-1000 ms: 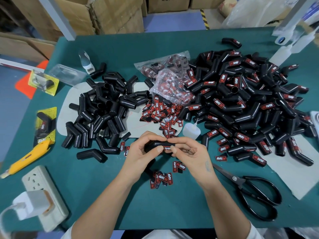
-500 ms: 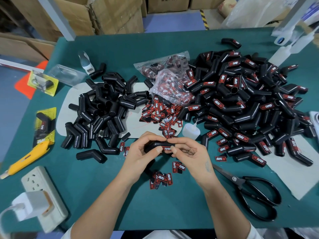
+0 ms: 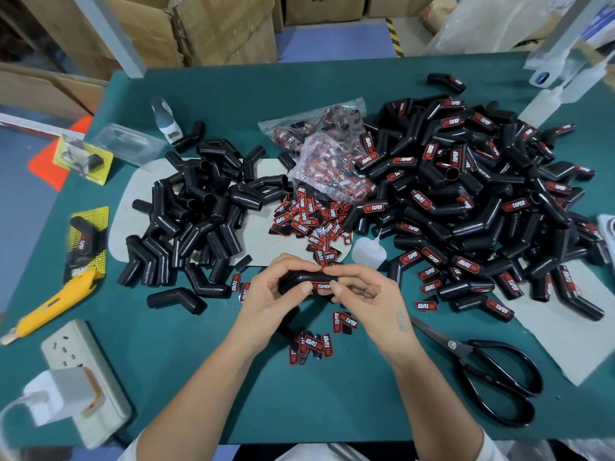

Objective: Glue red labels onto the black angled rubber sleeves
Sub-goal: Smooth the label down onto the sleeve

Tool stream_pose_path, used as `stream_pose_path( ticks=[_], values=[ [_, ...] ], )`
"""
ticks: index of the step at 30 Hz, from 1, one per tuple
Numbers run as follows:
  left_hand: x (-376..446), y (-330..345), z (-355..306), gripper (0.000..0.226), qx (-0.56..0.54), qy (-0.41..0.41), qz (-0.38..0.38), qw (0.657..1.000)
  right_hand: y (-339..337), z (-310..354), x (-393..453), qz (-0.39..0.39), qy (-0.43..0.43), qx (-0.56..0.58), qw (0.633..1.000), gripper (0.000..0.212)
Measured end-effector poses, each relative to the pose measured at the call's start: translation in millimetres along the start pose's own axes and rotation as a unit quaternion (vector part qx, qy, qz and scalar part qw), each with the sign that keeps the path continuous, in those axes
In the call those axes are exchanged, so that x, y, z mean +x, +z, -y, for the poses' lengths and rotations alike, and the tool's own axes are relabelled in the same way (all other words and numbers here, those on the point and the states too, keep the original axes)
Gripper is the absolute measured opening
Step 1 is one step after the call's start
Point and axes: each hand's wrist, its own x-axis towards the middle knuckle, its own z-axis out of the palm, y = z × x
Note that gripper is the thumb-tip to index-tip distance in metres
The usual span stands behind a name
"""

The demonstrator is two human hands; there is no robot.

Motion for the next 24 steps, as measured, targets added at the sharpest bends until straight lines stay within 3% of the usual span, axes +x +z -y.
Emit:
stream_pose_path(
  ticks=[24],
  values=[
    [0.0, 6.5, -13.0, 0.025, 0.007, 0.007, -0.002, 1.0, 0.6, -6.0, 0.9, -0.008, -0.012, 0.017, 1.0, 0.026]
  ],
)
